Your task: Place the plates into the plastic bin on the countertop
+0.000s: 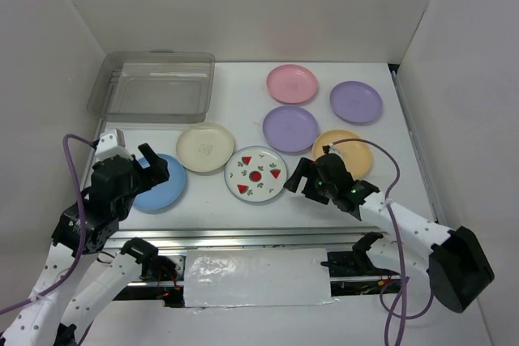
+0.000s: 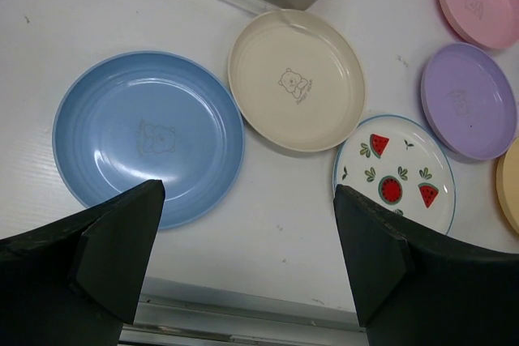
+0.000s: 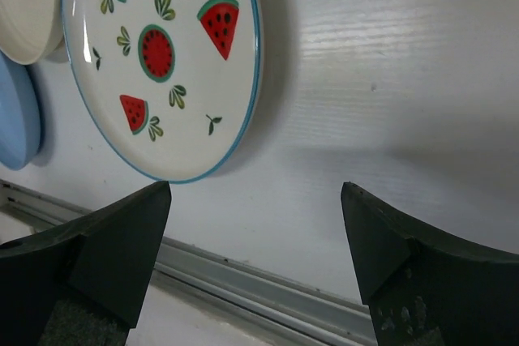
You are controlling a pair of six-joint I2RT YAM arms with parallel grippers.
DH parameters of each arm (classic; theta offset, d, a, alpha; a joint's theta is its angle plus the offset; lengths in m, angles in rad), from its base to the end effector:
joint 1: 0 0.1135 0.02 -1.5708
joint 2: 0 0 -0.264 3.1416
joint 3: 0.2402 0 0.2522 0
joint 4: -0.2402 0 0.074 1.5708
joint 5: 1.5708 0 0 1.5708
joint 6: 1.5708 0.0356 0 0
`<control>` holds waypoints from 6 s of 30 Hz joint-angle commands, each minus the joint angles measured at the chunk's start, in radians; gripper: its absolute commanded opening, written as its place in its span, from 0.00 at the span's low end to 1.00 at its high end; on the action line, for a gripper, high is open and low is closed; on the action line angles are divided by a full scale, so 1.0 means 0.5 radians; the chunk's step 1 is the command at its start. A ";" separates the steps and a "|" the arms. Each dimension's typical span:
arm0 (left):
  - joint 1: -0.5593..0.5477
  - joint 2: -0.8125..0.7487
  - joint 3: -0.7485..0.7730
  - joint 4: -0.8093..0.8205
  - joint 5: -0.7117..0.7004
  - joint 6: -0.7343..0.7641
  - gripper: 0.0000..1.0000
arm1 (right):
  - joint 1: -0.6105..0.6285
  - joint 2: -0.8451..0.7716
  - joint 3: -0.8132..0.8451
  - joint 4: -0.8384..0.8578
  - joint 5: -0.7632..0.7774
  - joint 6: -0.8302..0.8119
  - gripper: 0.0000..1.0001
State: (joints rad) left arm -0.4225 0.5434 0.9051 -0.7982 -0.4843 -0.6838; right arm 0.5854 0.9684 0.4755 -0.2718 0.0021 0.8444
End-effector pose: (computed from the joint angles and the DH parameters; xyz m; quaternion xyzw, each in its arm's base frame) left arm 0.0957 -0.0249 0.3482 -0.2344 0.7951 -0.1019 0.5500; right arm 0.1615 0.1070 0.1921 0.1192 0.9121 0.2564 0.2968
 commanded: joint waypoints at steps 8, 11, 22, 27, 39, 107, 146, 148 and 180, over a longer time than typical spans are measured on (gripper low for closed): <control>0.004 0.079 0.009 0.118 0.097 0.067 0.99 | -0.002 0.750 0.079 0.823 -0.170 0.149 0.75; 0.004 0.082 0.006 0.121 0.103 0.067 0.99 | -0.005 0.910 0.126 0.835 -0.185 0.167 0.60; 0.004 0.067 0.000 0.130 0.122 0.079 0.99 | -0.020 0.988 0.065 0.841 -0.091 0.293 0.00; 0.004 0.073 0.000 0.139 0.137 0.088 0.99 | 0.053 0.586 0.000 0.575 0.207 0.394 0.00; 0.004 0.413 -0.058 0.537 1.268 0.242 0.99 | 0.066 -0.445 0.205 0.108 0.058 0.183 0.00; 1.241 3.168 1.889 1.545 1.137 -0.725 0.00 | -0.085 -0.835 0.117 0.215 -0.759 -0.026 1.00; 0.744 1.188 0.186 0.501 0.214 -0.581 0.99 | 0.277 -0.042 0.340 0.470 -0.250 -0.063 1.00; 0.716 0.970 0.044 0.453 0.193 -0.608 0.99 | 0.290 0.209 0.405 0.522 -0.237 -0.060 1.00; 0.864 2.726 1.019 0.415 0.779 0.404 0.83 | 0.293 -0.194 0.153 0.559 -0.305 -0.014 1.00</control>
State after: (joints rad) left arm 0.0223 1.8786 1.3846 -0.5846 -0.0978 -0.4992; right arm 0.7361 0.9142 0.5529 0.0383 -0.1604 0.8619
